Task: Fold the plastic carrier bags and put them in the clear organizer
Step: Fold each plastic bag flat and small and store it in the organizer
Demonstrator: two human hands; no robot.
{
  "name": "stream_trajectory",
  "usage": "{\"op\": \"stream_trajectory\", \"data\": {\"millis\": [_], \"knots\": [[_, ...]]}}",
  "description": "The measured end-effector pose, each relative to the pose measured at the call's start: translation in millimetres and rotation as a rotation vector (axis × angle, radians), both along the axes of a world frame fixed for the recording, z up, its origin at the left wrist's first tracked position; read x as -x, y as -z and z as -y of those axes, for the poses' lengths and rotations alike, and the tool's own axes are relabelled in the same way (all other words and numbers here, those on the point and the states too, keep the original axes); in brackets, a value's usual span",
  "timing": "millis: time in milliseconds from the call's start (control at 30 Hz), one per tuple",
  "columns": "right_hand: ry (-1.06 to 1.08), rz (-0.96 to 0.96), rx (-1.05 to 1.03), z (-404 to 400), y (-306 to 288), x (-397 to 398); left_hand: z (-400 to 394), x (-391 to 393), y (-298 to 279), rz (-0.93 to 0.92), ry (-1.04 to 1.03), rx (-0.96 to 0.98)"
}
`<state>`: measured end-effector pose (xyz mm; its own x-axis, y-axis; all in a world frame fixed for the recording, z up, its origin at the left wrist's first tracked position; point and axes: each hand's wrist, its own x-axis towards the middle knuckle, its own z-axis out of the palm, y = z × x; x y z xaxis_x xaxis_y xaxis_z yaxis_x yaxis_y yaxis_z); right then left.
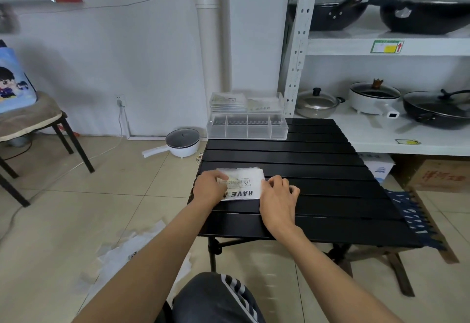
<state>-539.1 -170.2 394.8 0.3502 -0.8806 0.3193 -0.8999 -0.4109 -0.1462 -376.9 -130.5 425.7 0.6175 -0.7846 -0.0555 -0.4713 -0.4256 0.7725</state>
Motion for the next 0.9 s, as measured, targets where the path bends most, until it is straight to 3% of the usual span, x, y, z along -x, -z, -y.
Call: {"op": "stream_trajectory", "data": {"millis": [67,133,200,267,333,433,567,767,900], "knots": [[0.000,0.029,-0.015,0.2,-1.1,1.7,1.0,0.6,-11.3,-0.435,-0.049,0.080],[-0.005,0.054,-0.048,0.7,-2.1,2.7,0.7,0.1,-22.1,-0.660,-0.046,0.060],[-0.013,0.081,-0.072,-0.2,-3.9,3.0,-1.4,-0.6,-27.3,-0.627,0.000,-0.039],[-0.020,0.097,-0.083,-0.3,-5.0,3.9,-5.2,2.3,-27.4,-0.479,0.075,-0.086],[-0.024,0.134,-0.079,1.7,-3.2,5.2,-10.7,8.1,-24.1,-0.404,0.136,0.006],[-0.045,0.345,-0.111,7.9,-1.0,4.6,-18.0,16.9,-23.0,-0.439,0.197,0.190],[-0.140,0.623,-0.308,15.8,-7.1,-0.2,-15.2,16.9,-22.8,-0.481,0.215,0.322],[-0.204,1.002,-0.303,25.0,-24.5,-20.9,12.3,6.8,-23.6,-0.397,0.063,0.370],[-0.204,1.118,-0.321,47.8,-42.7,-45.5,46.3,-2.8,-30.4,-0.478,-0.142,0.461]]}}
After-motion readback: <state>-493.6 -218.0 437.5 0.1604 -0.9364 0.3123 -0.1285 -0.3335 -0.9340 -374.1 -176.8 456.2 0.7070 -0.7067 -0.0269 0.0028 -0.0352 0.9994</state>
